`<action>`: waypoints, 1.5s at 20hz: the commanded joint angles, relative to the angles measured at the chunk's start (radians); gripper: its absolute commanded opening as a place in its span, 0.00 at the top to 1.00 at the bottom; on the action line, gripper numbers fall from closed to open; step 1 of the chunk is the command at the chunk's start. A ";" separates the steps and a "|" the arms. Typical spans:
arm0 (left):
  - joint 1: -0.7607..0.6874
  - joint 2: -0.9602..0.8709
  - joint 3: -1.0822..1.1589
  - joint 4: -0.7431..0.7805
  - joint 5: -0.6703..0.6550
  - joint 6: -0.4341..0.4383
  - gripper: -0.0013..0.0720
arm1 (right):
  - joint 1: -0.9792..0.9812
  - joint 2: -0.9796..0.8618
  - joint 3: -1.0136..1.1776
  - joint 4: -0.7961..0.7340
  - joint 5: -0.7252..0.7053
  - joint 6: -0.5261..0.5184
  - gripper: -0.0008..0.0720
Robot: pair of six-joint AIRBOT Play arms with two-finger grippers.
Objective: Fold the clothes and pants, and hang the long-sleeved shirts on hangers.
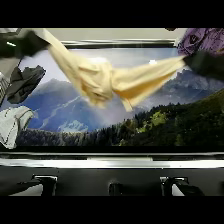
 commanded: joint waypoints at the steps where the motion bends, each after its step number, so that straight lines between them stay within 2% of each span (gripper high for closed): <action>1: 0.030 0.230 0.081 0.142 -0.054 -0.038 0.96 | 0.000 0.135 0.242 -0.171 0.075 0.060 0.95; 5: 0.029 0.439 0.081 0.389 -0.215 -0.139 0.96 | 0.000 0.309 0.309 -0.407 0.028 0.204 0.95; 7: 0.029 0.489 0.081 0.500 -0.275 -0.167 0.96 | 0.000 0.344 0.309 -0.472 -0.010 0.274 0.95; 10: 0.029 0.479 0.060 0.523 -0.282 -0.167 0.96 | 0.000 0.291 0.309 -0.460 -0.016 0.344 0.95; 13: 0.028 0.381 -0.021 0.519 -0.272 -0.163 0.96 | 0.000 0.132 0.309 -0.404 0.049 0.374 0.95; 15: 0.028 0.277 -0.089 0.484 -0.190 -0.150 0.96 | 0.005 -0.012 0.308 -0.373 0.118 0.373 0.95; 18: 0.028 0.062 -0.159 0.366 0.005 -0.082 0.96 | 0.005 -0.278 0.308 -0.324 0.209 0.360 0.95; 21: 0.028 -0.181 -0.161 0.238 0.116 -0.072 0.96 | 0.005 -0.534 0.308 -0.289 0.192 0.320 0.95; 25: 0.027 -0.417 -0.160 0.032 0.130 -0.072 0.96 | 0.005 -0.776 0.308 -0.224 0.158 0.320 0.95; 29: 0.018 -0.480 -0.160 -0.032 0.125 -0.076 0.95 | 0.005 -0.840 0.308 -0.195 0.156 0.318 0.95; 30: 0.021 -0.471 -0.156 -0.034 0.113 -0.081 0.83 | 0.005 -0.837 0.308 -0.195 0.156 0.311 0.95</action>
